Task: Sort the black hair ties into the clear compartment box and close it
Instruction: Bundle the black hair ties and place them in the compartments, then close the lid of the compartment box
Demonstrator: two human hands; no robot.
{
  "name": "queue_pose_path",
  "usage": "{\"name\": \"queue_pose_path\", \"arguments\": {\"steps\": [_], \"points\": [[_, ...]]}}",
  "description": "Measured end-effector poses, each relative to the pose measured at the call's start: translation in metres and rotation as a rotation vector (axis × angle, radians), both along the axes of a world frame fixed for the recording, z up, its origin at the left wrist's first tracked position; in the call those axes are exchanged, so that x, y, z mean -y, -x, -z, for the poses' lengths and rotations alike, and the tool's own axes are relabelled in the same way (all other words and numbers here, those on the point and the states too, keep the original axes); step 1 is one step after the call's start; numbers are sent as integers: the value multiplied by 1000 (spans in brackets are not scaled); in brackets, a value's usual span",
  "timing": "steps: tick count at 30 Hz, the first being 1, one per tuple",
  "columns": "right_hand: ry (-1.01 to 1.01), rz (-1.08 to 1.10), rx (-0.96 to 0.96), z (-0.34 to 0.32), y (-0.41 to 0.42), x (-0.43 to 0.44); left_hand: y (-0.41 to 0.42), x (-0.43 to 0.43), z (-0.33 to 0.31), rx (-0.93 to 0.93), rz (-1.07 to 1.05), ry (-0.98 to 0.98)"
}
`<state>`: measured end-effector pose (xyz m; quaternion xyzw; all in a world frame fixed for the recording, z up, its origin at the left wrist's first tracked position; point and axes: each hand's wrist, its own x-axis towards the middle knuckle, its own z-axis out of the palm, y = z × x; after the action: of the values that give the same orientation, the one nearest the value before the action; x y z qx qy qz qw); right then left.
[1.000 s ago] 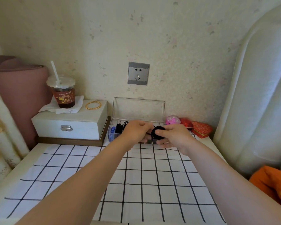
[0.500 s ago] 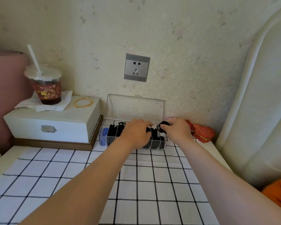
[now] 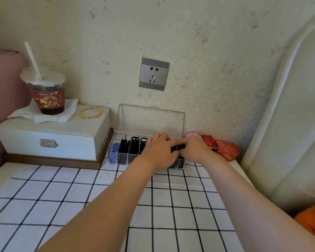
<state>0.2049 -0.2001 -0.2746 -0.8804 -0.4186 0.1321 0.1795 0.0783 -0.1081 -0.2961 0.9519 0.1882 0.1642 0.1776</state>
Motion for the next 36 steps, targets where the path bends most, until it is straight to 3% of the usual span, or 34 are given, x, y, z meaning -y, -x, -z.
{"name": "queue_pose_path", "arguments": {"steps": [3, 7, 10, 13, 18, 21, 23, 25, 29, 33, 36], "points": [[-160, -41, -188, -12, 0, 11, -1, 1, 1, -57, -23, -39], [-231, -94, -70, -19, 2, 25, -2, 2, -3, -109, -21, -17], [-164, -181, 163, -11, 5, 33, -1, 0, -4, -76, -20, 27], [76, -161, 327, -2, 14, 31, -1, -1, -4, 10, -26, 80], [189, -139, 300, -3, 21, 24, 0, 3, -3, 15, 28, 64], [22, -98, 74, -7, 10, 22, 0, 4, -2, -19, 28, 30], [-189, -32, 50, -8, 0, 25, 1, 3, -2, -47, 17, -3], [-260, -1, 86, -10, -2, 29, 1, 3, -3, -78, 16, -26], [-182, -144, 204, -10, 10, 35, 2, 2, -4, -97, 23, -3], [6, -179, 311, 3, 13, 33, 4, -2, -7, 26, 14, 33], [92, -163, 340, 4, 17, 29, 10, -5, -8, -19, -115, -139]]}}
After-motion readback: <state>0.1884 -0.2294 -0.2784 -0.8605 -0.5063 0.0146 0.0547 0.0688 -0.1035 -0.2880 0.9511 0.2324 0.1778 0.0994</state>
